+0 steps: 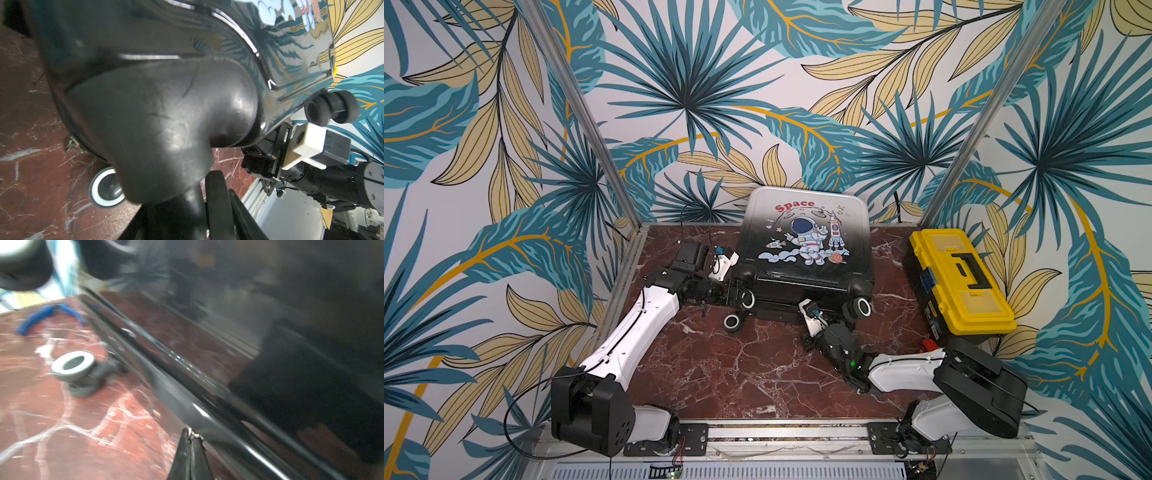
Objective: Close the suitcase zippers
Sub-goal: Adjust the suitcase at the center of the board.
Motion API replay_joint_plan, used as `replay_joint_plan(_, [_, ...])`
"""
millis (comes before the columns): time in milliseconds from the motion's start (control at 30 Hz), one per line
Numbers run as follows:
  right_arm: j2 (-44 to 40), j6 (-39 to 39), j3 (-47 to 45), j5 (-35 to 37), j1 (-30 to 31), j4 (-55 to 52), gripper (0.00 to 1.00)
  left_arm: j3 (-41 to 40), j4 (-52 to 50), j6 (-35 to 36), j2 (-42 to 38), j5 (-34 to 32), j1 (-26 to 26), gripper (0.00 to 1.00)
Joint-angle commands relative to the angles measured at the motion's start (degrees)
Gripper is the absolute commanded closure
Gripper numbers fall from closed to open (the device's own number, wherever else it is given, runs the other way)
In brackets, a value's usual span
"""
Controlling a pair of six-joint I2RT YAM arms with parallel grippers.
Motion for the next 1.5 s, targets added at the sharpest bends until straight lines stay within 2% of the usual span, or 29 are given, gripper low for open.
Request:
replay_joint_plan(0, [0.77,-2.89,6.18,-11.65,1.91,3.59,1.0,0.6,4.03,10.9,-4.06,19.24,-5.77,0.61])
replay_joint_plan(267, [6.51,-3.35,18.26,-20.26,3.96,-3.71,1.0,3.14,4.03,10.51,-3.66,21.4,-7.96,0.61])
replay_joint_plan(500, [14.56,2.44,25.46,-25.99,4.39,1.73,1.0,3.56,4.04,9.89,-3.69,21.73,-8.11,0.61])
replay_joint_plan(633, [18.36,10.8,25.06,-21.59,4.35,16.59,1.0,1.15,4.03,10.4,-3.71,20.61,-6.8,0.6])
replay_joint_plan(800, [21.65,17.95,26.83,-15.29,4.5,25.51,0.99,-3.57,3.99,11.49,-5.12,19.77,-2.25,0.6])
replay_joint_plan(1000, [24.2,17.89,27.56,-10.01,4.98,26.03,0.97,-8.36,3.96,14.61,-7.51,8.65,4.38,0.58])
replay_joint_plan(1033, [24.51,17.38,27.57,-9.81,4.94,25.38,0.97,-8.66,4.02,14.95,-7.64,7.49,5.48,0.56])
replay_joint_plan(1200, [23.78,15.07,24.86,-8.02,5.14,19.33,0.82,-8.79,4.03,17.2,-7.06,1.43,7.13,0.48])
replay_joint_plan(1267, [22.13,14.51,22.83,-7.92,5.07,15.83,0.74,-8.76,4.03,17.7,-6.83,-0.15,7.97,0.39])
replay_joint_plan(1333, [20.32,14.48,20.66,-7.69,5.01,12.94,0.67,-8.37,4.11,18.04,-6.72,-2.64,8.45,0.24])
replay_joint_plan(1467, [14.43,13.53,17.33,-9.43,5.02,2.81,0.53,-7.08,4.76,18.38,-6.78,-5.34,9.72,0.12])
